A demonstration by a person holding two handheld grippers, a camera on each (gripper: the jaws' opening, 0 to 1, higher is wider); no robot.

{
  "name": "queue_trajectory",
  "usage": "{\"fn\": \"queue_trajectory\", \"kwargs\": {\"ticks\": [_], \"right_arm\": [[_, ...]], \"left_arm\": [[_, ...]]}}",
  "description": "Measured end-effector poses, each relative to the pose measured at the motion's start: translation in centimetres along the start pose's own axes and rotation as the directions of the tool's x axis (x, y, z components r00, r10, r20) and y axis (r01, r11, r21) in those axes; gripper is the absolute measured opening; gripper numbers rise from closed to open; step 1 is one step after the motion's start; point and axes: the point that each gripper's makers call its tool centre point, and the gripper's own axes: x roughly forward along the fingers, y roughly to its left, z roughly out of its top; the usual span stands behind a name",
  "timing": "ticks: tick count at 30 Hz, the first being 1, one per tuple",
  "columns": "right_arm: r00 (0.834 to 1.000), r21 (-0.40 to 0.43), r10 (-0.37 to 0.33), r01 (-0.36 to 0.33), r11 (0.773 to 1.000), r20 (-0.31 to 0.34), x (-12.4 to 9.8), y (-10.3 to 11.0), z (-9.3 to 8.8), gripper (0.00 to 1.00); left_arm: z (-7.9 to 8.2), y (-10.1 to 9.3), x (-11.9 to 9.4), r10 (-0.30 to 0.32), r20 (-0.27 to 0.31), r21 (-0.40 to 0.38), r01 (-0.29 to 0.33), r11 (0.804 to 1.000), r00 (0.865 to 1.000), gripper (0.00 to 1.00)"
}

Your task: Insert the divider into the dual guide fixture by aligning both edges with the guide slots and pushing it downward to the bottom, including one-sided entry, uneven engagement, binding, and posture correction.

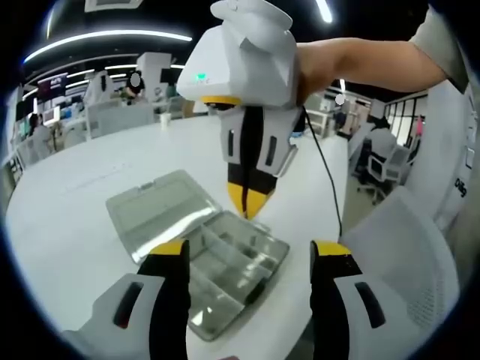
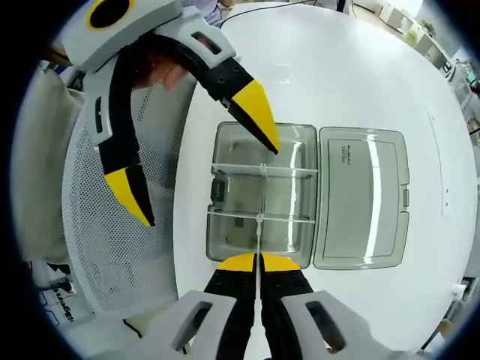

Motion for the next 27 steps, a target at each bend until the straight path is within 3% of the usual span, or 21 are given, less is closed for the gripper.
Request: {"fn": "queue_trajectory", "kwargs": {"ticks": [11, 14, 27], "right_arm": [[1.0, 0.002, -0.003, 0.003, 1.0, 0.012, 0.2, -0.1, -0.1, 0.0], [1.0, -0.013, 0.001, -0.002, 1.0, -0.018, 0.6, 0.0, -0.3, 0.0], [1.0, -0.013, 0.016, -0.016, 1.0, -0.024, 1.2, -0.2, -0.3, 0.0]], "left_arm": [[0.1, -0.2, 0.1, 0.003, -0.001, -0.001, -0.003, 1.0, 1.0, 0.63], [0.1, -0.2, 0.2, 0.003, -0.004, -0.001, -0.003, 1.0, 1.0, 0.63], [0.2, -0.1, 0.2, 0.013, -0.004, -0.002, -0.013, 1.0, 1.0, 0.63]]}}
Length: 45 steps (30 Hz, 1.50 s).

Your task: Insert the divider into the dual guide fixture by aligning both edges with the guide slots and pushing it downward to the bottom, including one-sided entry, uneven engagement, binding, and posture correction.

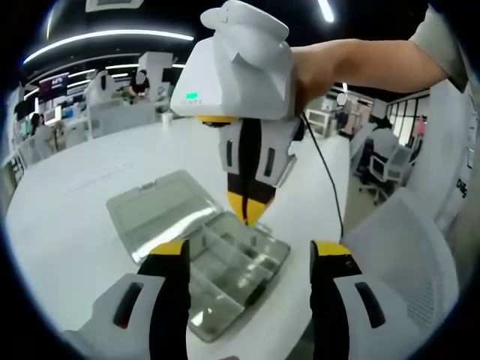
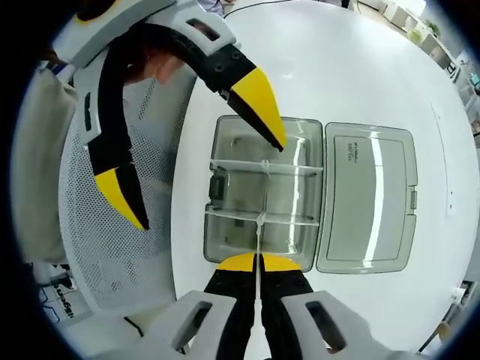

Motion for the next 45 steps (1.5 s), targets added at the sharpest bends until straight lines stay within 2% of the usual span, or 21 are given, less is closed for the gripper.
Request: {"fn": "queue_trajectory", "kwargs": {"ticks": [9, 45], "right_arm": [[1.0, -0.029, 0.005, -0.005, 1.0, 0.005, 0.6, 0.1, 0.1, 0.0], [1.0, -0.013, 0.008, -0.008, 1.0, -0.001, 2.7, 0.1, 0.0, 0.0]], "left_arm": [[0.0, 0.2, -0.1, 0.009, -0.001, -0.002, -0.009, 1.0, 1.0, 0.63], [-0.4, 1.0, -0.7, 0.038, -0.004, -0.019, -0.038, 0.999, 0.999, 0.63]]}}
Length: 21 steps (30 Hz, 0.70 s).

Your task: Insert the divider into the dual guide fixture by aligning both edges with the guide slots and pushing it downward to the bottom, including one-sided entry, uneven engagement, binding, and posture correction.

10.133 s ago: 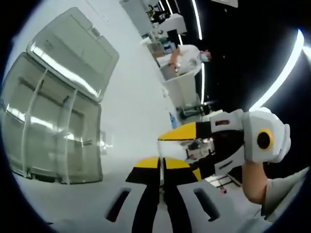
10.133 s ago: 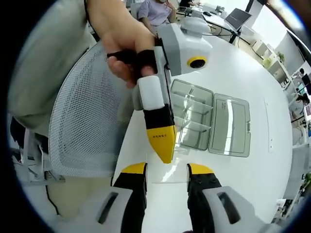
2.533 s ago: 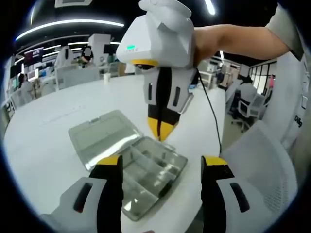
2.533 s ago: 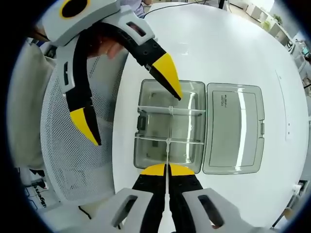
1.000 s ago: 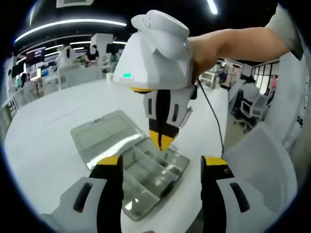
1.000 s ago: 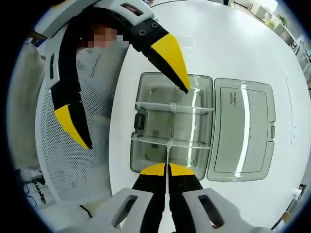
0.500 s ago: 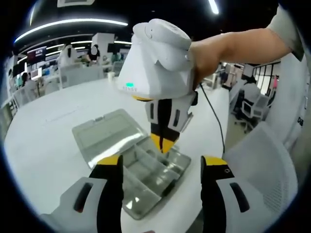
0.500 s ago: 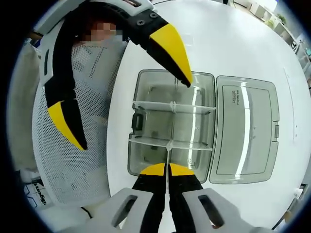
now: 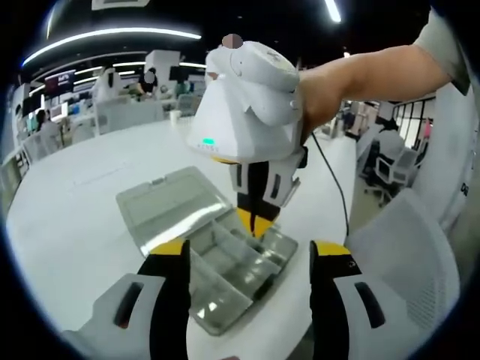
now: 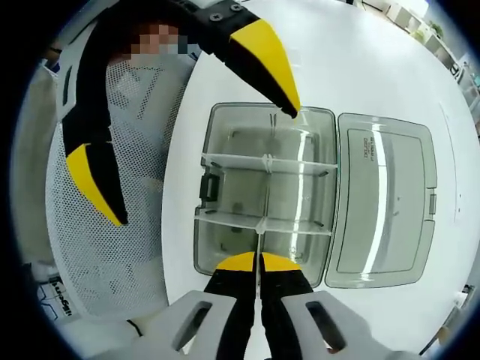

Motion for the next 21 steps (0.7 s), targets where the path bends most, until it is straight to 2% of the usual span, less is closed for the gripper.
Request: {"fn": "queue_trajectory", "kwargs": {"ticks": [12, 17, 21], "right_arm": [[1.0, 0.0, -0.007, 0.007, 1.0, -0.013, 0.48, 0.0, -0.05, 0.0], [1.0, 0.001, -0.028, 0.028, 1.0, -0.011, 0.55, 0.09, -0.05, 0.0], [0.997, -0.016, -0.071, 0.071, 0.997, -0.009, 0.72, 0.2, -0.03, 0.0]], "left_arm": [[0.01, 0.4, -0.36, 0.011, 0.002, -0.004, -0.011, 1.0, 1.0, 0.63], [0.11, 0.51, -0.45, 0.016, 0.006, -0.004, -0.016, 1.0, 1.0, 0.63], [-0.02, 0.74, -0.97, 0.025, 0.003, -0.005, -0.025, 1.0, 1.0, 0.63]]}}
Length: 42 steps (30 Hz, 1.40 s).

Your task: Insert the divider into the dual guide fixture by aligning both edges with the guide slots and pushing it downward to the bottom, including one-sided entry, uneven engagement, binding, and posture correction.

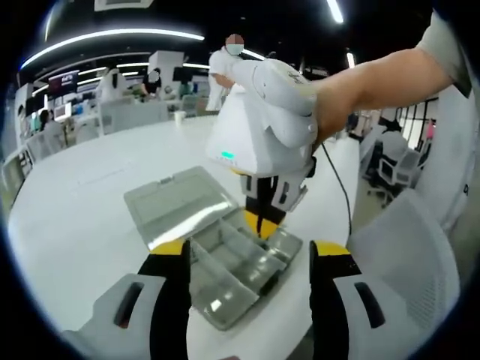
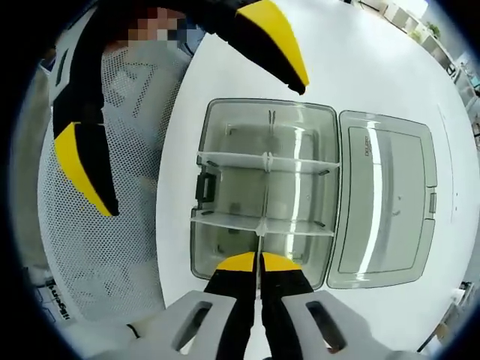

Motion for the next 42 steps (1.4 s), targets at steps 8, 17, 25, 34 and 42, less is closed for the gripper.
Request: {"fn": "queue_trajectory", "kwargs": {"ticks": [8, 17, 25, 34, 42], "right_arm": [[0.998, 0.032, -0.013, 0.011, 0.999, 0.063, 0.4, -0.3, 0.0, 0.0], [0.981, 0.016, -0.052, 0.05, 0.999, 0.189, -1.3, -0.5, 0.0, 0.14], [0.894, 0.11, -0.145, 0.108, 0.988, 0.423, -3.6, -0.5, 0.6, 0.27], [0.757, 0.283, -0.266, 0.112, 0.953, 0.596, -5.9, 0.3, 0.3, 0.36], [0.703, 0.347, -0.321, 0.112, 0.931, 0.635, -7.0, 1.9, -0.3, 0.41]], "left_arm": [[-0.4, 1.0, -1.2, 0.023, -0.008, 0.004, -0.023, 1.0, 1.0, 0.63], [-0.9, 1.8, -2.3, 0.036, -0.026, 0.013, -0.036, 0.999, 0.999, 0.63], [-1.5, 2.9, -4.0, 0.021, -0.047, 0.048, -0.019, 0.999, 0.999, 0.63], [-4.5, 5.5, -5.9, 0.042, -0.121, 0.082, -0.032, 0.996, 0.992, 0.63], [-6.4, 8.7, -6.7, 0.108, -0.176, 0.107, -0.09, 0.99, 0.978, 0.62]]}}
